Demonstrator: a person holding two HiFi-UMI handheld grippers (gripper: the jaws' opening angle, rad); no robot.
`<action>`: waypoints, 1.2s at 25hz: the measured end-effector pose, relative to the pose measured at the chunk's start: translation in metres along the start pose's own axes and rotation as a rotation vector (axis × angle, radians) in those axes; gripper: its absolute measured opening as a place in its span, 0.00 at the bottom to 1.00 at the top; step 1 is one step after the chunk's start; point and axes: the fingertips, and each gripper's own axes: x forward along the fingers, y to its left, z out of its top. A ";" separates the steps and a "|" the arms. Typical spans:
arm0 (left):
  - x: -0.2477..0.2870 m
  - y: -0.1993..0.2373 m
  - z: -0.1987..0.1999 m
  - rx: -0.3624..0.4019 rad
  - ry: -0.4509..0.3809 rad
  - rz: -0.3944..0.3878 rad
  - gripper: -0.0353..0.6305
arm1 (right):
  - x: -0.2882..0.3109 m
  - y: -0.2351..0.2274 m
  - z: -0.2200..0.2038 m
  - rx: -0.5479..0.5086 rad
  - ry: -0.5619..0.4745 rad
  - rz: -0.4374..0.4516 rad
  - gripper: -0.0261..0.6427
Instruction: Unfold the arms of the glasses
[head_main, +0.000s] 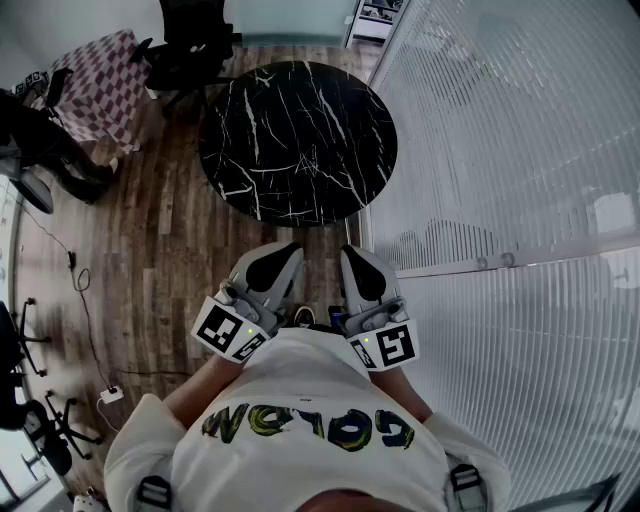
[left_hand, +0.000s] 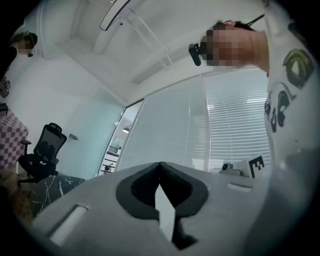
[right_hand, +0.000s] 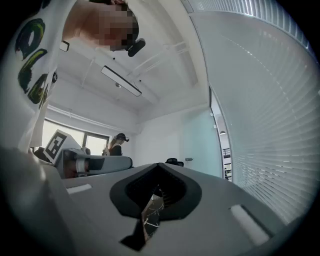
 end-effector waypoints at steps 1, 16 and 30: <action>0.002 0.002 0.000 0.001 -0.001 0.001 0.05 | 0.001 -0.002 -0.001 -0.001 -0.001 0.000 0.04; 0.014 -0.007 -0.012 0.026 0.007 0.057 0.05 | -0.009 -0.016 -0.006 0.035 0.006 0.044 0.04; 0.031 -0.034 -0.028 0.030 0.015 0.121 0.05 | -0.038 -0.044 -0.012 0.058 0.032 0.083 0.04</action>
